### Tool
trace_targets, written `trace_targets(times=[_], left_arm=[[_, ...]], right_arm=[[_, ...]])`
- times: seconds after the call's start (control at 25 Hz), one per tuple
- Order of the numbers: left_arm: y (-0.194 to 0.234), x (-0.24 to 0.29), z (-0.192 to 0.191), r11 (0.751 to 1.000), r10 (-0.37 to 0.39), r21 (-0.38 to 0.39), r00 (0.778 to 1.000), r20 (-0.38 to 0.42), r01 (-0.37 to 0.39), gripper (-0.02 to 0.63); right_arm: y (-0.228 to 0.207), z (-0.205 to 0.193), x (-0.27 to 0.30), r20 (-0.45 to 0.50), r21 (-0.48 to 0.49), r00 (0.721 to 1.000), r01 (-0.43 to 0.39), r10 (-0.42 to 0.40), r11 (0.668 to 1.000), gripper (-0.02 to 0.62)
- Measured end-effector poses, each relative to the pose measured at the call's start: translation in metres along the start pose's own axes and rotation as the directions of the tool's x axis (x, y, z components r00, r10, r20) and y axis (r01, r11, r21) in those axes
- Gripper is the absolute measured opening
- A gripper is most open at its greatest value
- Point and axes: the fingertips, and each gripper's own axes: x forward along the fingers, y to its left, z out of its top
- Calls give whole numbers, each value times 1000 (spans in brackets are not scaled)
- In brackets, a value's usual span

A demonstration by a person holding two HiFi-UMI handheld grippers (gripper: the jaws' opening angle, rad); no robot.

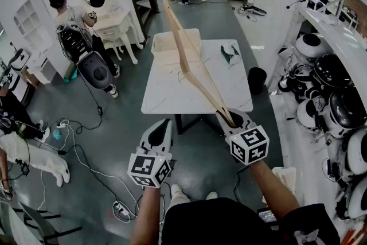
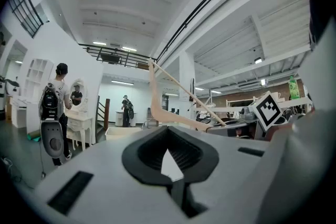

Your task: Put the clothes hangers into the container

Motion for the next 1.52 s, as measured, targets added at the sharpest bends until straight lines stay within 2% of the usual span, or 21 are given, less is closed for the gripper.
trace_targets(times=[0.64, 1.12, 1.52], left_arm=[[-16, 9, -6, 1000, 1, -3, 1000, -13, -1, 5], [-10, 28, -8, 1000, -5, 15, 999, -31, 6, 5], [14, 56, -5, 1000, -14, 7, 1000, -20, 14, 5]], right_arm=[[-18, -5, -11, 10, 25, 1000, 7, -7, 1000, 63], [-26, -1, 4, 22, 26, 1000, 1, -2, 1000, 63], [-41, 6, 34, 20, 22, 1000, 12, -13, 1000, 63]])
